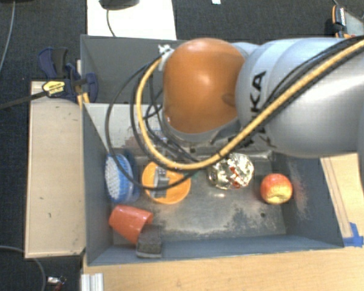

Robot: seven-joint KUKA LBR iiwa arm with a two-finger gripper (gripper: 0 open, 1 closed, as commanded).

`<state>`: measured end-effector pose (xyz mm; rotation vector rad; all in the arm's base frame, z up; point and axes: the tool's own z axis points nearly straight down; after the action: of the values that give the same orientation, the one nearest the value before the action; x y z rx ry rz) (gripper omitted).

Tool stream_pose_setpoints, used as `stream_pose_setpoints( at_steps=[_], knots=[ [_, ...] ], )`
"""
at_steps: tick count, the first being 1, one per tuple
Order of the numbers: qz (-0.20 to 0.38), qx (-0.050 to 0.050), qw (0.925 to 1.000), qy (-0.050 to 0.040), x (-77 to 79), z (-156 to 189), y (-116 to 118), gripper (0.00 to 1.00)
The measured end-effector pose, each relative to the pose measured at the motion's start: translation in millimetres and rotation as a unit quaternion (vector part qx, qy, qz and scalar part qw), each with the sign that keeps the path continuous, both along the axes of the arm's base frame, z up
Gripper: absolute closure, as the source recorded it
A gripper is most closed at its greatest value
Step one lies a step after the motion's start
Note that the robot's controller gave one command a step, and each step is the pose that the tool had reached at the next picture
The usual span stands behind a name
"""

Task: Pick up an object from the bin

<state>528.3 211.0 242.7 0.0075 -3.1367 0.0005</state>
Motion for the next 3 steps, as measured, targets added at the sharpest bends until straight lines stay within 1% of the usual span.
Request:
stream_pose_setpoints(
  at_steps=[1, 2, 3],
  knots=[
    [-0.004, 0.001, 1.0, -0.0039, 1.8, 5, -2, 0.0],
    [0.082, 0.002, 0.9966, -0.0073, -27.6, -134, 35, 0.0],
    [0.05, 0.004, 0.9987, -0.012, -37.7, -79, 42, 0.0]
  ],
)
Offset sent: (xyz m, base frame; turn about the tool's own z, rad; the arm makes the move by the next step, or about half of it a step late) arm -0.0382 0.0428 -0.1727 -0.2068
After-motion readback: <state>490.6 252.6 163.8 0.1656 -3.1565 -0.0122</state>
